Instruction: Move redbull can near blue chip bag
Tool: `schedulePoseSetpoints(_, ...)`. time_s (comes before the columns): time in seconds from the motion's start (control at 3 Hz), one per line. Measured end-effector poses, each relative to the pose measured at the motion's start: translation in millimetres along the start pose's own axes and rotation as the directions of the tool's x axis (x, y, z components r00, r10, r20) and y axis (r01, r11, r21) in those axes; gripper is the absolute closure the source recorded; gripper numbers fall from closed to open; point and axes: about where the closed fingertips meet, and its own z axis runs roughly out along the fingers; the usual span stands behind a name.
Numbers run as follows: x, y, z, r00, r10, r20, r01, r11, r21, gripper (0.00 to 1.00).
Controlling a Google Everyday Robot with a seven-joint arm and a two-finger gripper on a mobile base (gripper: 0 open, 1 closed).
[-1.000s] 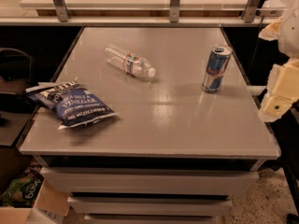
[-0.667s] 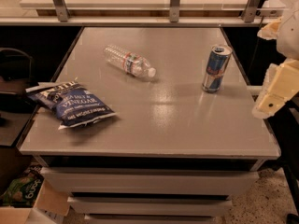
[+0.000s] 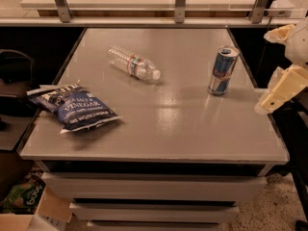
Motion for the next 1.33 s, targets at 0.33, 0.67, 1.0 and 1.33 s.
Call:
schedulePoseSetpoints(0.33, 16.1, -17.3, 14.6, 0.999, -0.024, 0.043, 0.024, 0.9997, -0.001, 0.00)
schedulePoseSetpoints(0.67, 27.9, -30.1, 27.1, 0.994, -0.068, 0.083, 0.071, 0.9971, -0.028, 0.00)
schedulePoseSetpoints(1.0, 33.8, -44.1, 39.4, 0.984, -0.113, 0.136, 0.121, 0.9909, -0.059, 0.00)
schedulePoseSetpoints(1.33, 31.2, -53.0, 50.6, 0.967, -0.136, 0.217, 0.158, 0.9837, -0.087, 0.00)
